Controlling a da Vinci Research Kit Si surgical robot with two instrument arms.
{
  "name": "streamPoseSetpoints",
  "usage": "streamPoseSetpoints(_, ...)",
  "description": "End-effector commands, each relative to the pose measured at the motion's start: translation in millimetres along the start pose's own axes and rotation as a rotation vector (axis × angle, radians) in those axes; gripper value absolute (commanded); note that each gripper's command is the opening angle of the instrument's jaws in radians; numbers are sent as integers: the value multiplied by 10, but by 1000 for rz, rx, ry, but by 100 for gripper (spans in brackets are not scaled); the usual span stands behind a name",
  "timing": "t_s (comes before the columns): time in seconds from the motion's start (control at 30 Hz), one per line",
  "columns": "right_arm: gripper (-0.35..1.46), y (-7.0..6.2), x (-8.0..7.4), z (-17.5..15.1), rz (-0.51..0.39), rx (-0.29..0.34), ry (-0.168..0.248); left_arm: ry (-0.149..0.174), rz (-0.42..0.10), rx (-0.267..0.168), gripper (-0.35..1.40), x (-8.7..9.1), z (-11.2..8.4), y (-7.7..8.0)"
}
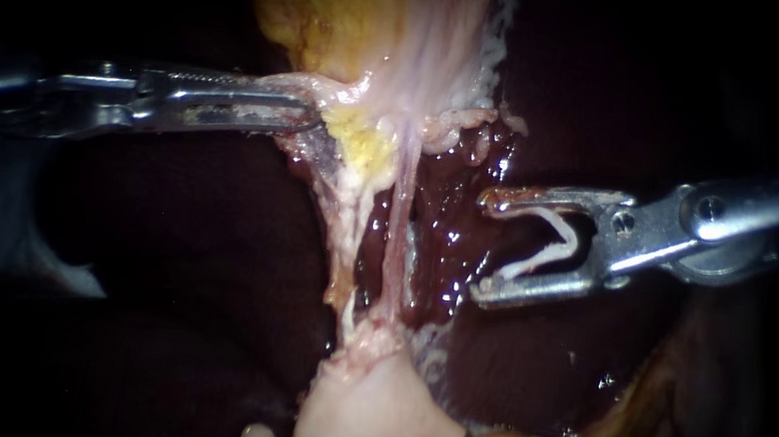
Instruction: Clipping first clip left tube
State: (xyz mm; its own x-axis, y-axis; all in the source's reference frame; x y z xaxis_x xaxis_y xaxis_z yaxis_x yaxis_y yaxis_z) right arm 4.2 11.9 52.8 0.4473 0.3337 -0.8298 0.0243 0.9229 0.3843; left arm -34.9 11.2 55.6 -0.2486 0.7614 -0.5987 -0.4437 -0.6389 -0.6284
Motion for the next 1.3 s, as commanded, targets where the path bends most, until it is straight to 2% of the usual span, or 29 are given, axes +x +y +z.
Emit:
streamPoseSetpoints(0.03, 50, 0, 0, 0, 0, 0, 0, 0, 0, -1, -35, 0, -1, 0)
streamPoseSetpoints(0.17, 50, 0, 0, 0, 0, 0, 0, -2, -3, -8, -35, 5, -11, 0)
streamPoseSetpoints(0.27, 50, 1, 0, 1, 1, -1, 0, -6, -8, -19, -35, 15, -31, 1)
streamPoseSetpoints(0.47, 50, 1, 0, 1, 0, 2, 0, 44, -19, -4, -35, 48, -80, 5)
streamPoseSetpoints(0.57, 50, 0, 0, 1, 0, 2, 0, 51, -14, 0, -35, 56, -93, 10)
streamPoseSetpoints(0.83, 50, -3, 1, 12, -1, 20, 3, 55, -16, 3, -35, 56, -95, 16)
streamPoseSetpoints(0.97, 50, -10, -1, 36, -8, 85, 12, 55, -15, 3, -35, 55, -95, 16)
streamPoseSetpoints(1.3, 49, -28, -7, 108, 77, 143, 7, 55, -15, 5, -35, 54, -95, 19)
